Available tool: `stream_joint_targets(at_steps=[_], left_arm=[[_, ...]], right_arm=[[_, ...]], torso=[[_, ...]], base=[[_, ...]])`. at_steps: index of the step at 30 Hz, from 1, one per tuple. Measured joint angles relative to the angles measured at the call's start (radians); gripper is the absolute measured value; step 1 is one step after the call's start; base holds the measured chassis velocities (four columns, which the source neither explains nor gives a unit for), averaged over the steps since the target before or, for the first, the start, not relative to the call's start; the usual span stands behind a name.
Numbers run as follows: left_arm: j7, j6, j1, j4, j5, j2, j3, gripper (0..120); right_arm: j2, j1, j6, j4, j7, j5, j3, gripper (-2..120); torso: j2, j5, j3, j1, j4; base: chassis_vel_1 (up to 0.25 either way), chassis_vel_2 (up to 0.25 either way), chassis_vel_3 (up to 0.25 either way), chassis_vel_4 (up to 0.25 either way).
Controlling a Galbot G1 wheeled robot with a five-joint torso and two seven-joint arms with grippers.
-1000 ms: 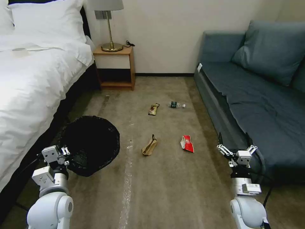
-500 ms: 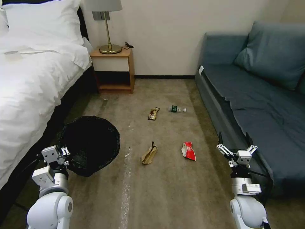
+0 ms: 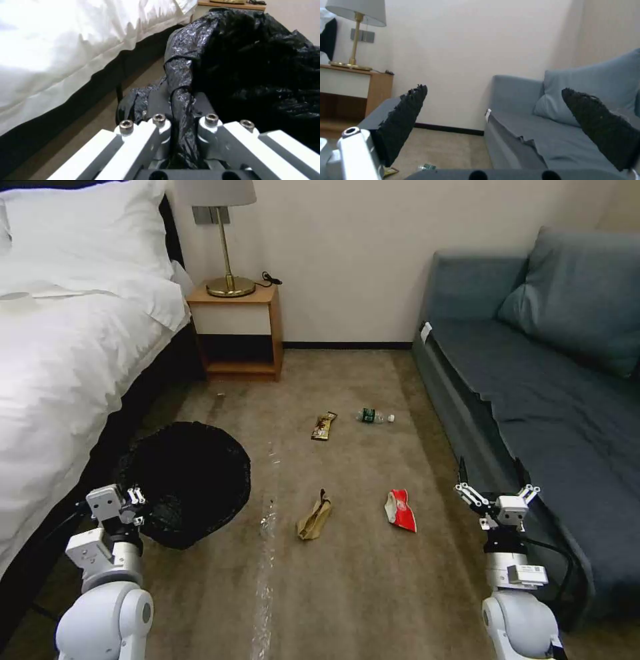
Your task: Pick up the trash bin, then pick up the garbage on the floor and place it into the trash bin.
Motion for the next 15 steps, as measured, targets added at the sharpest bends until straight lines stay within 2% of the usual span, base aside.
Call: stream_joint_targets(at_steps=[15], left_arm=[[0.0, -0.001, -0.005, 0.015, 0.003, -0.004, 0.001, 4]], right_arm=[[-0.002, 0.014, 0.056, -0.031, -0.003, -0.014, -0.019, 100]], torso=[[0.0, 0.0, 0.0, 0.0, 0.0]], base=[[-0.121, 0.126, 0.114, -0.123]])
